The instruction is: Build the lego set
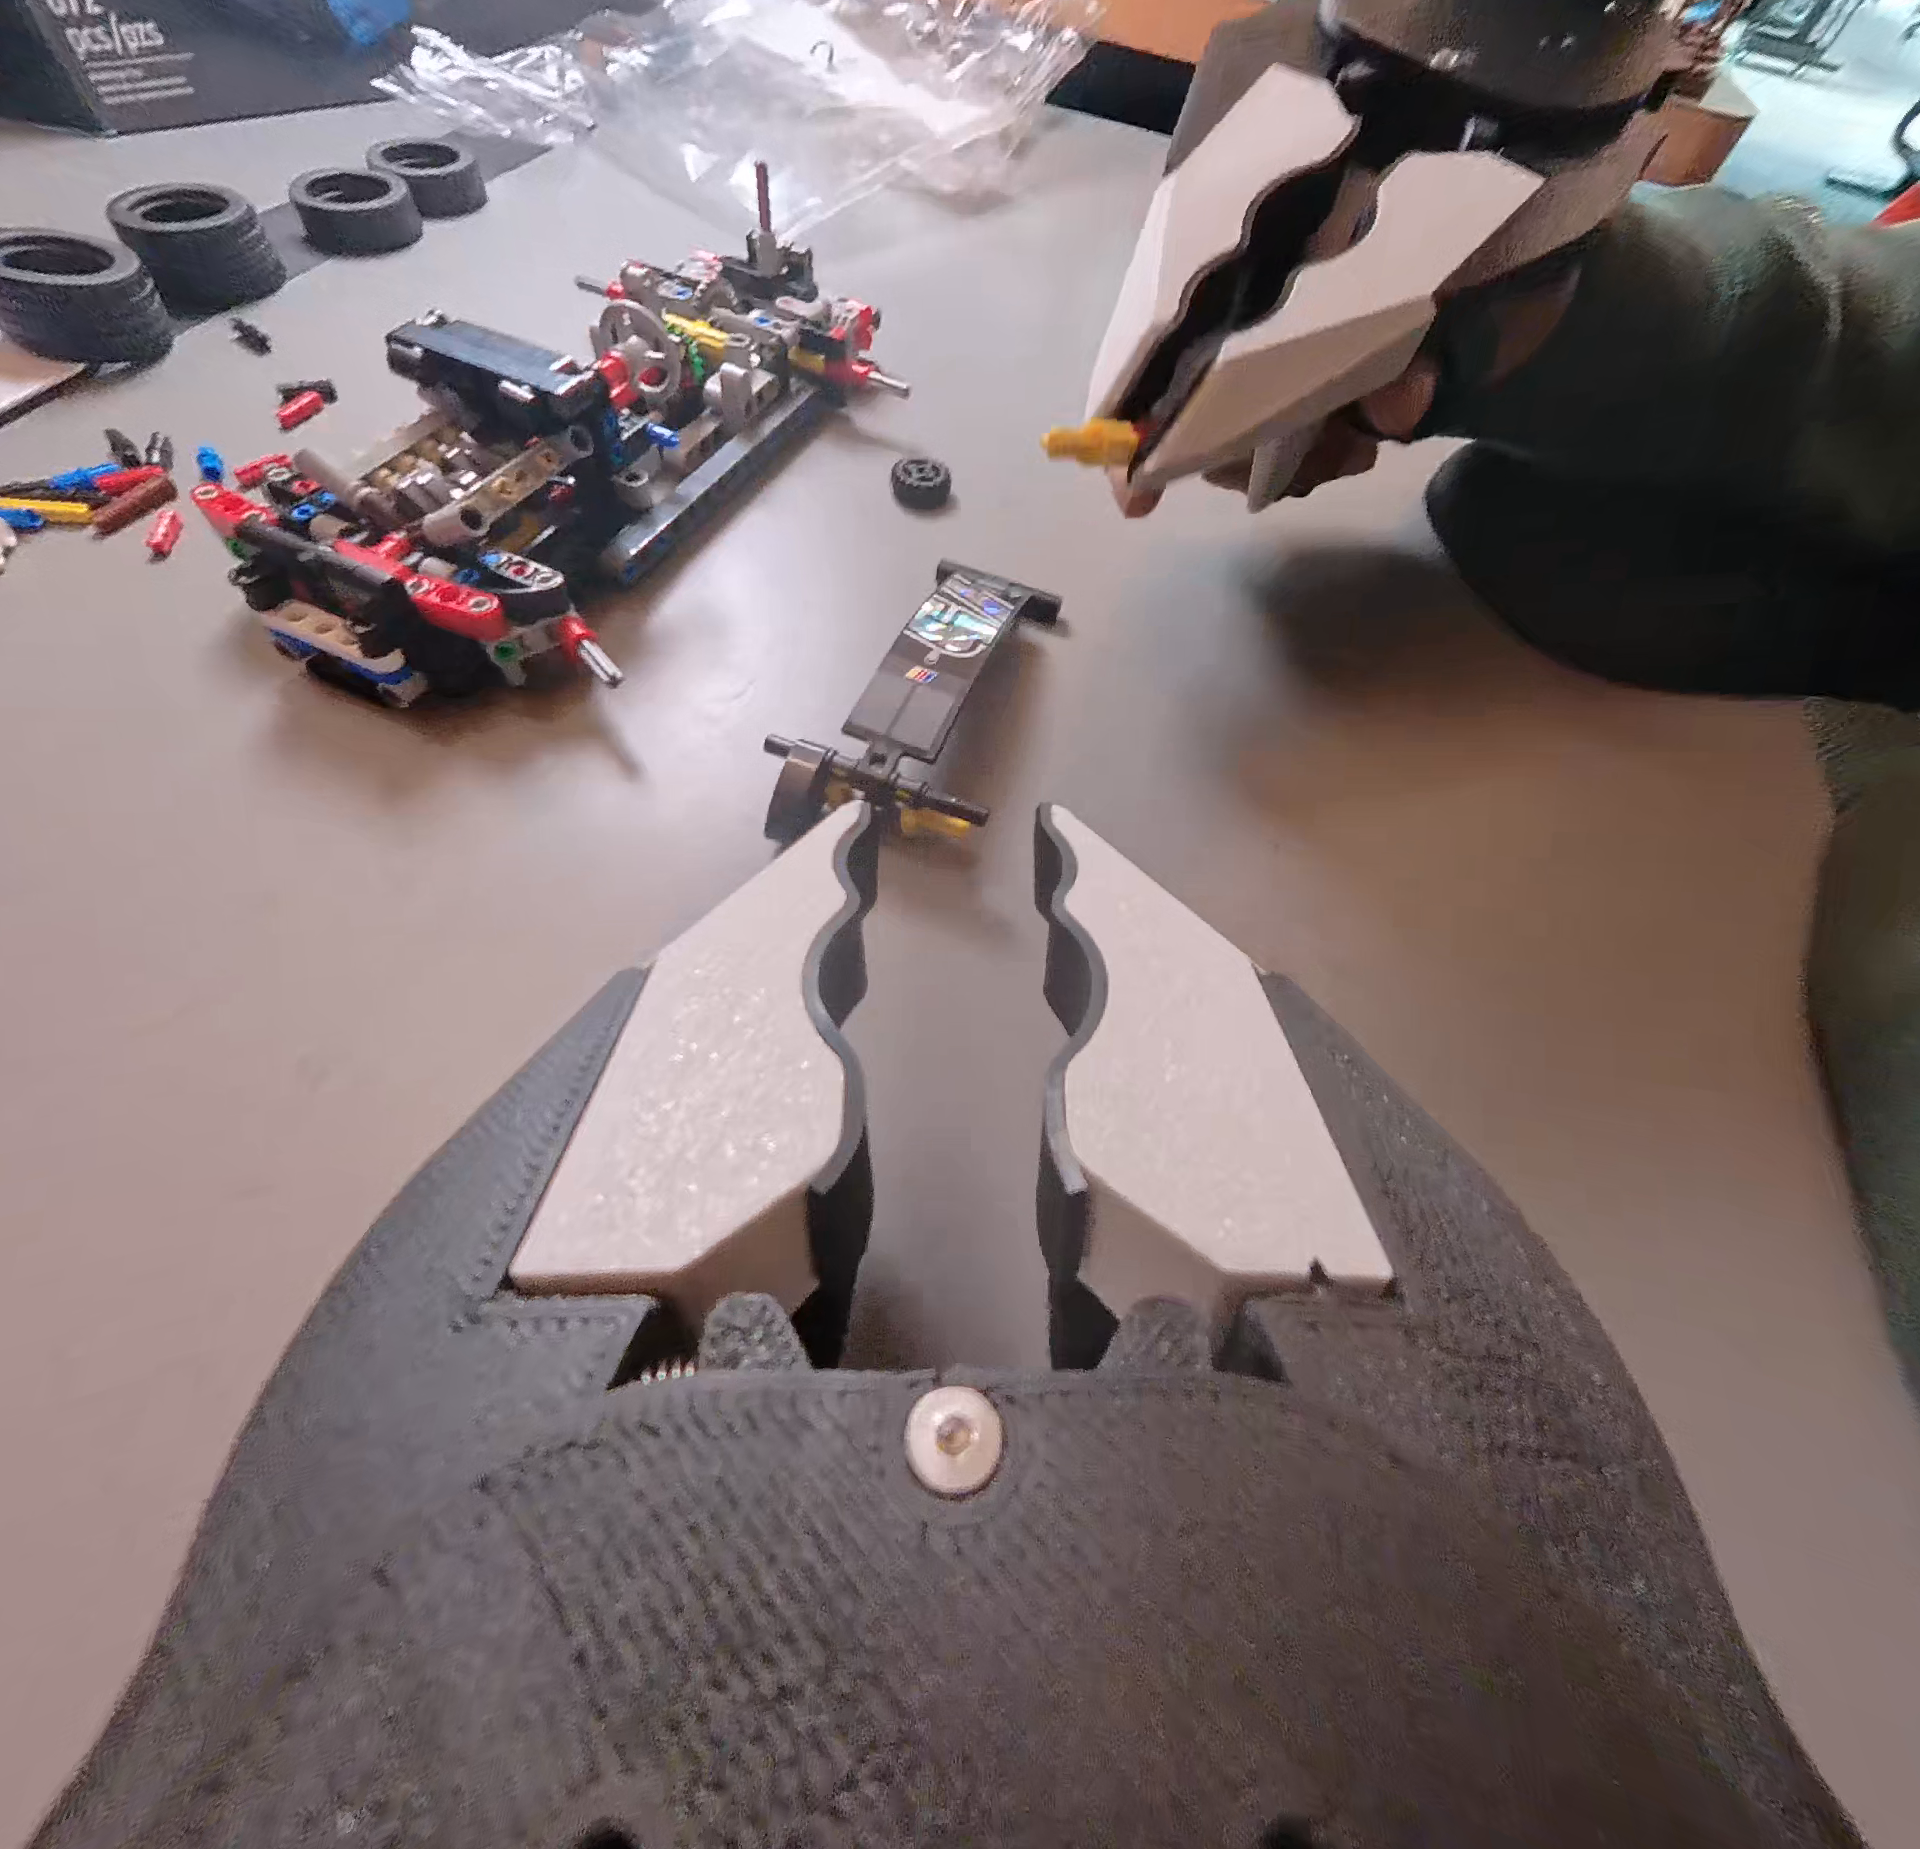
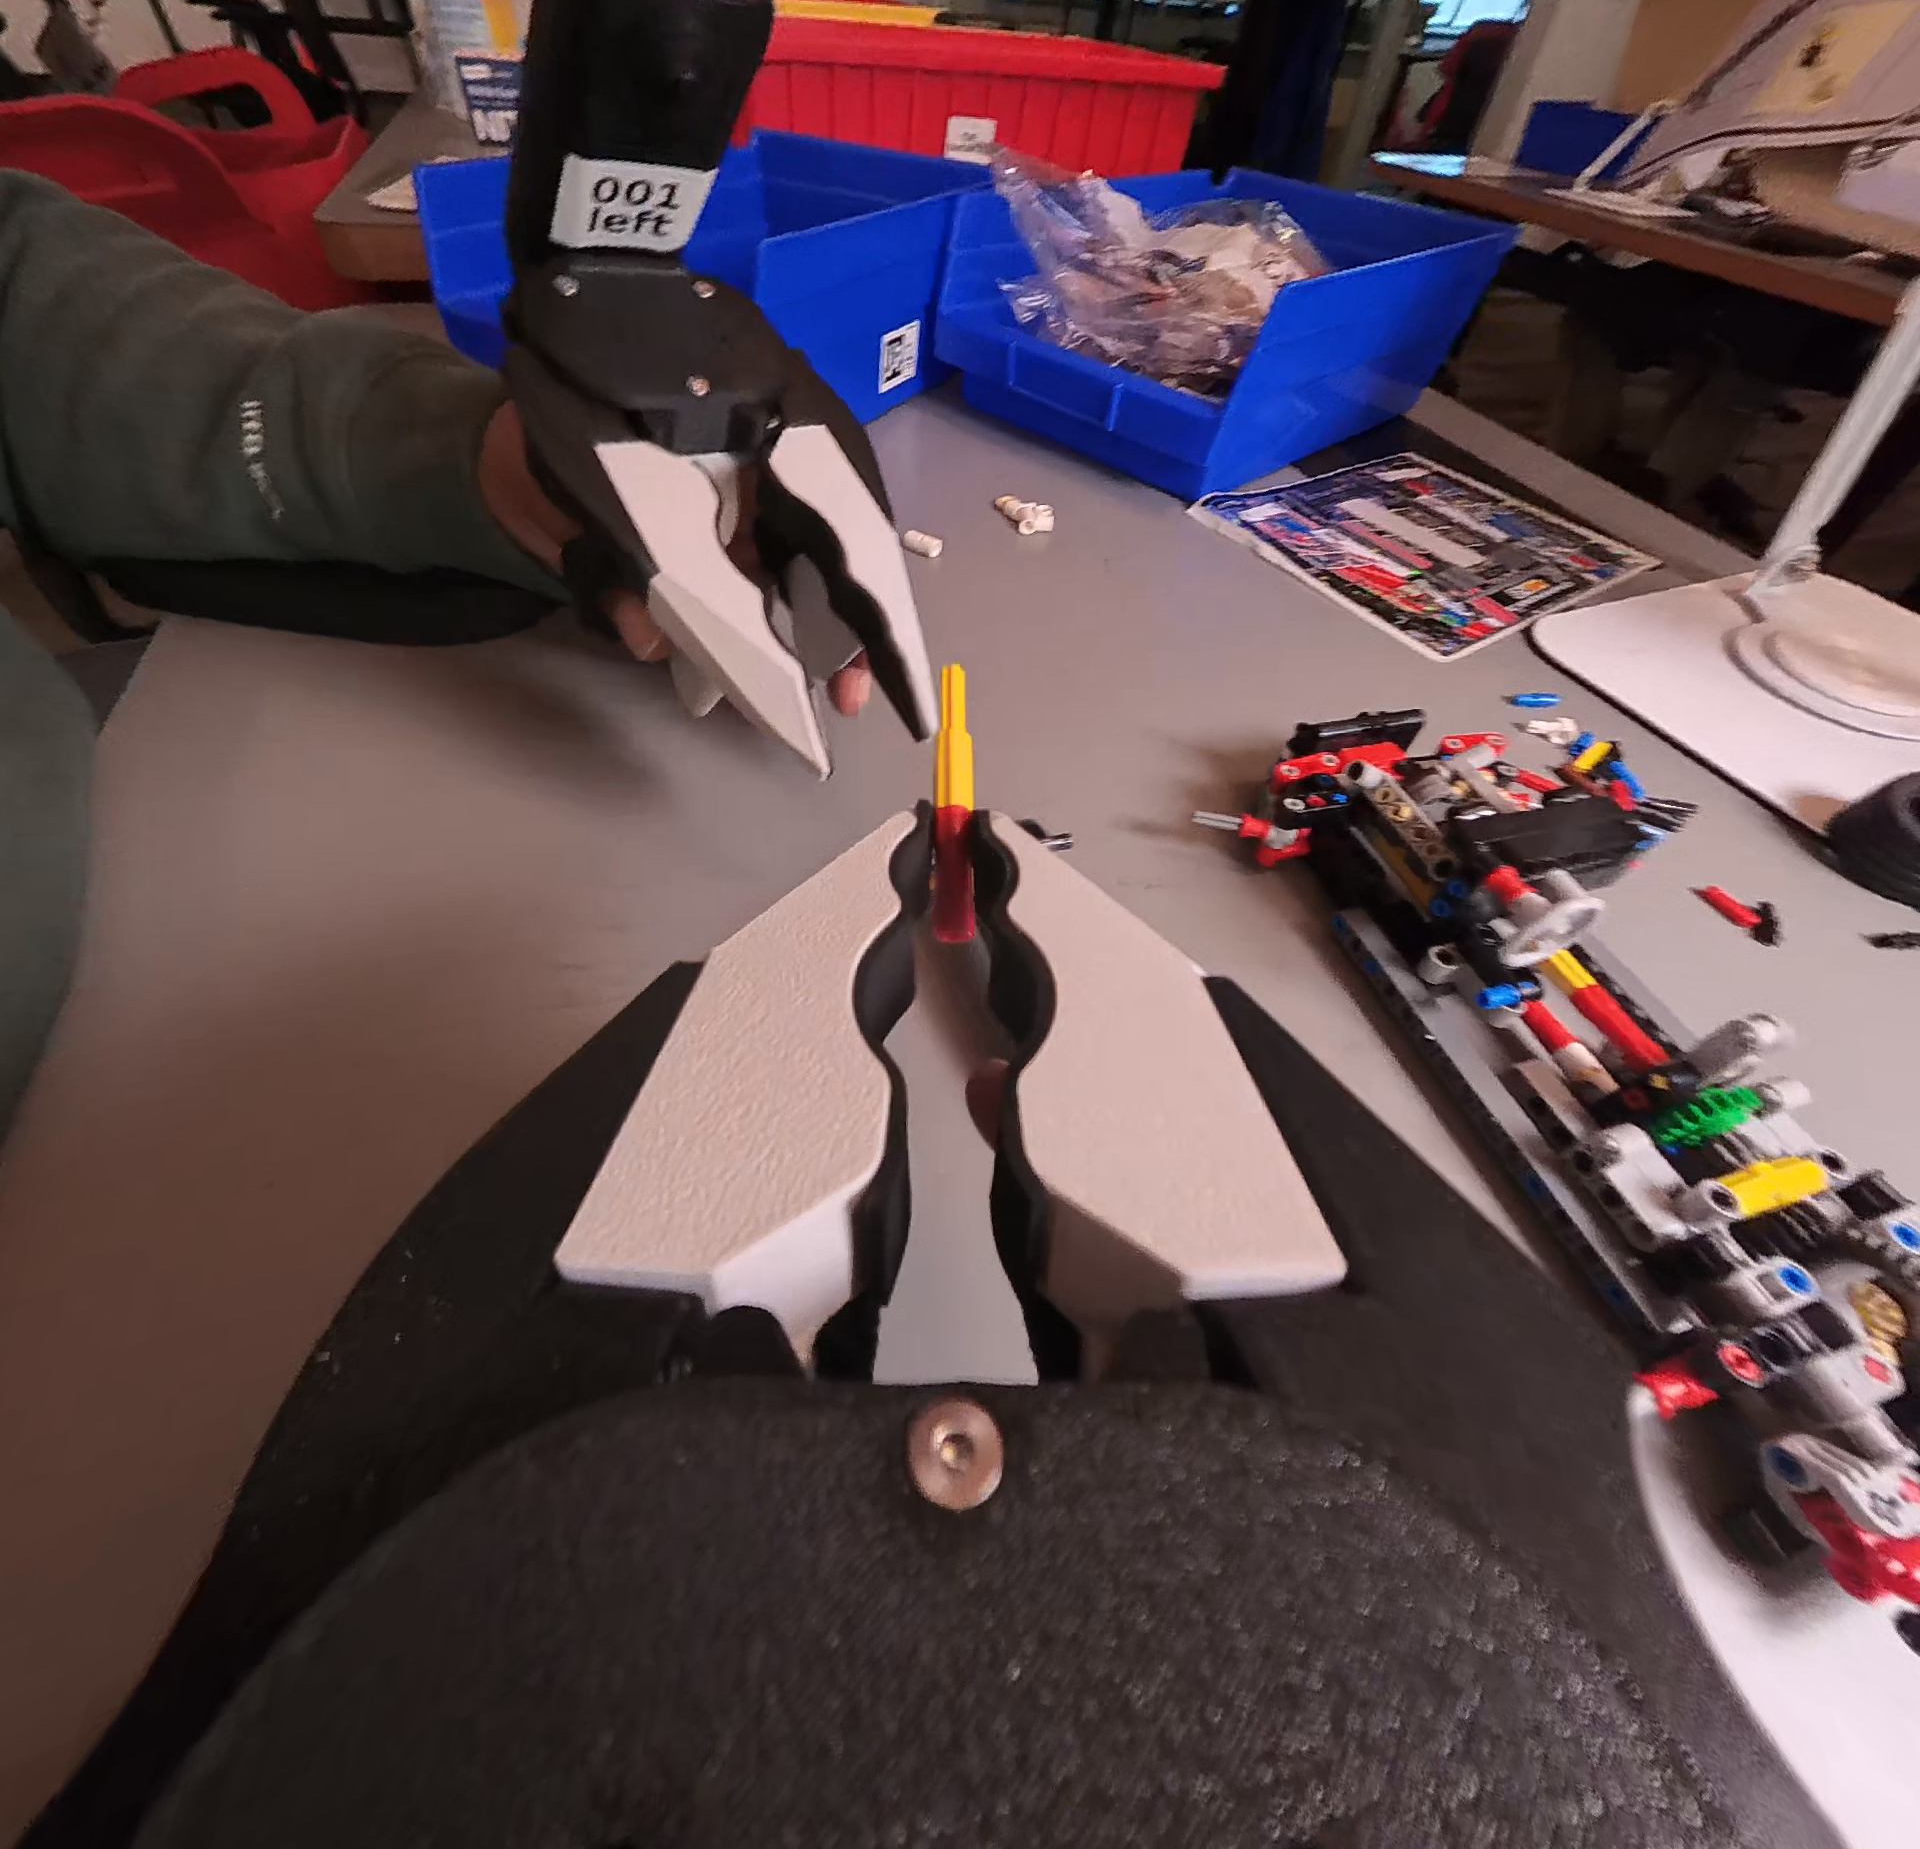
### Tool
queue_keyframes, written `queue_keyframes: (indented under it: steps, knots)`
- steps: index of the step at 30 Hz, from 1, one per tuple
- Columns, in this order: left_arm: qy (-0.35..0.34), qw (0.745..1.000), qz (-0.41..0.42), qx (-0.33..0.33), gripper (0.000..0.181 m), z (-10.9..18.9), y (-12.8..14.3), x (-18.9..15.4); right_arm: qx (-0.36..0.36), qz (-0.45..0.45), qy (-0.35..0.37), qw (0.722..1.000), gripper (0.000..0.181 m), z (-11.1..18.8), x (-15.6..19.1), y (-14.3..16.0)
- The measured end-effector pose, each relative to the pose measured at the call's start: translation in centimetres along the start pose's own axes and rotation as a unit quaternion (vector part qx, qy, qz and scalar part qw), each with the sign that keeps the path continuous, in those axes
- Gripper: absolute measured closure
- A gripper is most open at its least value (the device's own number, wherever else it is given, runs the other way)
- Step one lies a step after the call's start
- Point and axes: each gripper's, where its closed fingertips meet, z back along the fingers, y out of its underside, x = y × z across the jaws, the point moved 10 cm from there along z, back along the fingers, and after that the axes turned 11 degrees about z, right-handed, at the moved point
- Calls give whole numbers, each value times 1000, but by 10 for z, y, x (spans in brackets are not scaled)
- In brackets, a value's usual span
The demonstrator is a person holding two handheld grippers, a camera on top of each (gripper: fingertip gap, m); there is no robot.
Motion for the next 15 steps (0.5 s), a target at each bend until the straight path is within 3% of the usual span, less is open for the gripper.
queue_keyframes:
  steps: [6, 12, 15]
  knots:
    - [-69, 996, -33, 53, 145, -16, 2, -5, -19, -25, 67, 997, 178, 7, -13, -1]
    - [-118, 985, -71, 105, 120, -40, 3, -13, 9, -7, 78, 997, 177, 8, -14, 3]
    - [-125, 984, -68, 103, 124, -47, 0, -14, 14, 4, 79, 997, 177, 7, -12, 2]
